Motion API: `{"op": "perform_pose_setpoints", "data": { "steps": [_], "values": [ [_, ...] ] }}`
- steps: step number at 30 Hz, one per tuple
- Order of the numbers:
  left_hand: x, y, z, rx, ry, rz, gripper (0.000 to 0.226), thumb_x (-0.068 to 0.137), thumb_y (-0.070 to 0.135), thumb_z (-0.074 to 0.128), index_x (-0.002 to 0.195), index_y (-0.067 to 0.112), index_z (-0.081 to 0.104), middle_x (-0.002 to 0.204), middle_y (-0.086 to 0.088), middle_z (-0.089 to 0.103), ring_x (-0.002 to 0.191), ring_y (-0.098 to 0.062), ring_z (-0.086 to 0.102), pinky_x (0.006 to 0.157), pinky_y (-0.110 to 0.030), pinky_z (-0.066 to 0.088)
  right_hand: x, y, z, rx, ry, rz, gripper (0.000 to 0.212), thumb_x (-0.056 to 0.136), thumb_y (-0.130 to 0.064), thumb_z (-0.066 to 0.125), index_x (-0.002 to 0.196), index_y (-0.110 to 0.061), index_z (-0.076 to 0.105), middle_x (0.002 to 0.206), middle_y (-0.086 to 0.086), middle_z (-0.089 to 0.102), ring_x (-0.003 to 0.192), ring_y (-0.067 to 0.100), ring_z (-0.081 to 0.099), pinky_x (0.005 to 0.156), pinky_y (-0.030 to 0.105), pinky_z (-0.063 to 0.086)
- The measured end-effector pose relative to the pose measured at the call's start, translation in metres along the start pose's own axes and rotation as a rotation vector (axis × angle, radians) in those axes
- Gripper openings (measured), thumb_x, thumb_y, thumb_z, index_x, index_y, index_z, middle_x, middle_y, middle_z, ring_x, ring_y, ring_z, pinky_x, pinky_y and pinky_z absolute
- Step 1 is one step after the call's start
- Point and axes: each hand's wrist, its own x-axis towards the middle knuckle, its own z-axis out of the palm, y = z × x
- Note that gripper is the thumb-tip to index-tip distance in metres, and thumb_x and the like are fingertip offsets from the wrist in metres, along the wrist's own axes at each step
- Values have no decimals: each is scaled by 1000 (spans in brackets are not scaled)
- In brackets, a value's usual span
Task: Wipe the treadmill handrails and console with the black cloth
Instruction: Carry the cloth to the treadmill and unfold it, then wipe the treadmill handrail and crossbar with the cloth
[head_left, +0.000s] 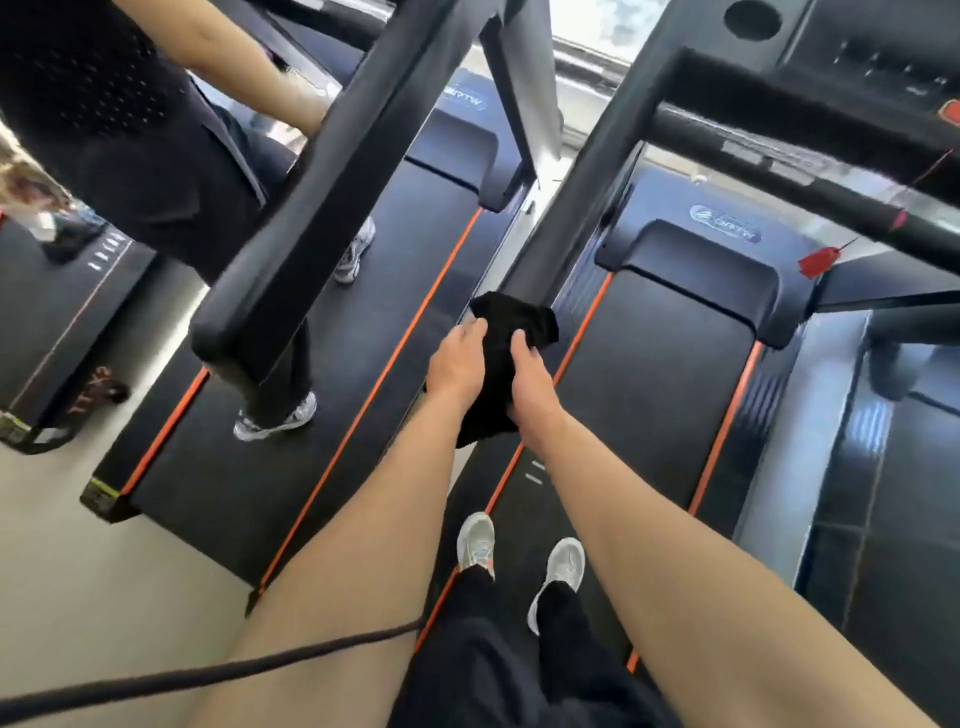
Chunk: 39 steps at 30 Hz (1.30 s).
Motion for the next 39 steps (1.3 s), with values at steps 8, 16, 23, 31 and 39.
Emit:
{"op": "perform_pose_setpoints", "data": {
  "steps": [8,16,23,31,39],
  "values": [
    [48,25,-6,-163,-269,-244,42,93,53,51,84,18,73,84,-4,75,79,-19,69,71,-28,53,9,0,32,334,129,-91,91,64,-87,57,144,-54,30,135,-11,59,120,18,60,106,46,46],
    [63,89,24,251,-200,10,63,104,50,19,139,8,51,147,-8,48,135,-24,43,111,-33,29,50,-54,15,347,228,-249,30,97,-51,50,124,-39,50,108,-12,65,105,14,63,103,41,49],
    [87,100,31,63,-143,-87,69,100,60,23,131,9,57,132,-10,60,116,-29,58,105,-38,42,64,-72,1,367,125,-219,85,82,-62,55,156,-37,21,149,-3,47,128,22,52,109,46,44],
    [2,33,6,256,141,144,28,98,37,37,93,21,59,105,-10,67,107,-34,56,80,-36,38,8,-17,-15,393,159,-286,62,81,-36,55,140,-19,54,139,-1,58,129,16,53,113,42,40],
    [50,34,-6,-56,-259,-159,57,97,58,42,108,12,74,115,-9,72,107,-26,67,104,-40,48,12,-15,1,158,70,-264,65,98,-41,42,158,-33,17,162,-6,24,142,9,30,119,33,23]
  ]
}}
